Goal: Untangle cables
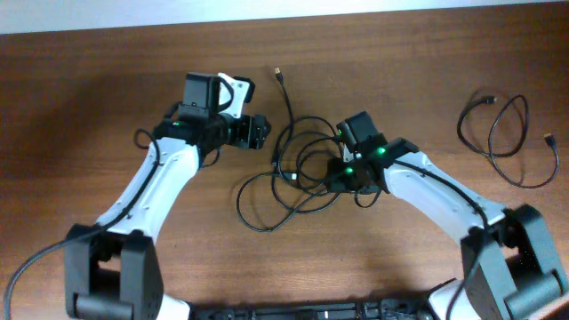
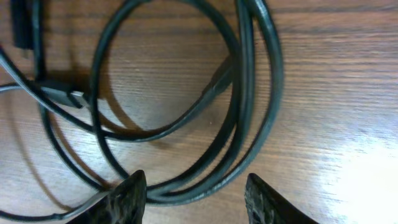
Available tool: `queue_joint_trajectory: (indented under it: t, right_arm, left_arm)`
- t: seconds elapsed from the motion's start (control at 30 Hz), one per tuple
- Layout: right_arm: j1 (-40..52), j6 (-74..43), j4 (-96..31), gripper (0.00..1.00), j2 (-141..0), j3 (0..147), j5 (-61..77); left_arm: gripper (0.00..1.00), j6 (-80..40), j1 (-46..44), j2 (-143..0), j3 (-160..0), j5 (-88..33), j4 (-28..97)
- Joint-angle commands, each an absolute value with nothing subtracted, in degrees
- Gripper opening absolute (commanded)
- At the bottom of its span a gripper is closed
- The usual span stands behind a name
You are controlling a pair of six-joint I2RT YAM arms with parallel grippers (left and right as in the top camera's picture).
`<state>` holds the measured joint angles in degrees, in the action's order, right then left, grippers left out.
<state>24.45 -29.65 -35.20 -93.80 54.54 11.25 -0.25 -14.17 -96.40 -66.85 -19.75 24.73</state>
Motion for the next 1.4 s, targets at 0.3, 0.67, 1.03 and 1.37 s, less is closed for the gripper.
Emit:
queue_joint_trajectory:
  t: [0.3,0.67,1.03,1.37]
  right_arm:
    - [25.23,-30.98,-33.8,0.04,-97.8,54.04,11.62]
    - [25.23,-30.98,-34.09,0.18,-97.84,53.39,11.62]
    - [27.53,-30.98,-32.71,0.09,-97.84,52.27,11.35]
    - [22.52,-25.74,-46.26,0.04,-77.56,59.92,-3.2]
  left_arm:
    - [0.78,-0.64,-21.39,-106.41,-67.0,-21.23,18.94]
    - [0.77,-0.67,-21.39,-109.25,-66.57,-21.28,23.9]
    - [0.36,-0.64,-21.39,-109.6,-66.57,-21.23,26.65]
    - [0.0,-0.64,-13.1,-108.68,-66.59,-21.23,29.12]
